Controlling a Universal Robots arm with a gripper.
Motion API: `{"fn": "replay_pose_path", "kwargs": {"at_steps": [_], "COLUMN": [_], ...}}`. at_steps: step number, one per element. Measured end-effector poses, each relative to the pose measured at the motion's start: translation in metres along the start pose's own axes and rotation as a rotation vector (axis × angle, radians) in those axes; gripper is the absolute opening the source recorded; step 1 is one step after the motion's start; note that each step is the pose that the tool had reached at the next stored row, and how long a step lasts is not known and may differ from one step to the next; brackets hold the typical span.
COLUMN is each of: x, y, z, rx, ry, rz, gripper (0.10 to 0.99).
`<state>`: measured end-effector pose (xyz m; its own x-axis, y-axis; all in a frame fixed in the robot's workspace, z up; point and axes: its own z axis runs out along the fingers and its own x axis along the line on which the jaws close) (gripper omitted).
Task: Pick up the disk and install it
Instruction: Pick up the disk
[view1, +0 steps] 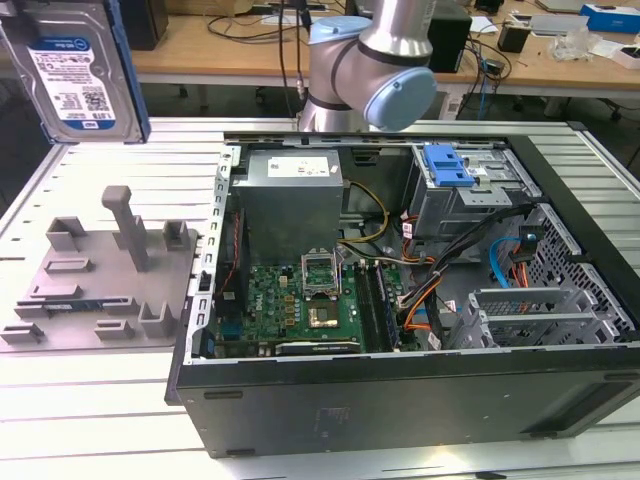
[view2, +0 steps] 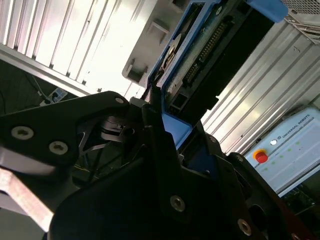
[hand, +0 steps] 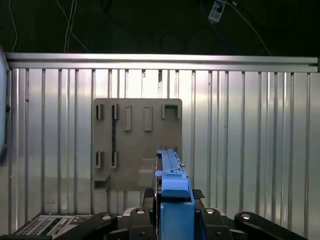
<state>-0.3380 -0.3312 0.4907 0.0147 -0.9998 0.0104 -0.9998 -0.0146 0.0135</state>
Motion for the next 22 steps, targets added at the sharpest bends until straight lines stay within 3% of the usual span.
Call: {"fn": "replay_pose_path", "kwargs": {"at_steps": [3, 4, 7, 11, 20, 22], "x": [0.0039, 0.0055, 0.0078, 0.0133, 0.0227, 0.0259], "y": [-0.0157, -0.0242, -0.0379, -0.0680, -0.1192, -0.1370], "z": [-0.0003, -0.0003, -0.0006, -0.0009, -0.0014, -0.0016], "rx": [-0.001, -0.002, -0.005, -0.008, -0.013, -0.015], "ry": [0.0000, 0.0000, 0.0000, -0.0001, -0.0002, -0.0002], "rz": [0.000, 0.000, 0.000, 0.000, 0.000, 0.000], "gripper": [0.365, 0.365, 0.365, 0.365, 0.365, 0.365]}}
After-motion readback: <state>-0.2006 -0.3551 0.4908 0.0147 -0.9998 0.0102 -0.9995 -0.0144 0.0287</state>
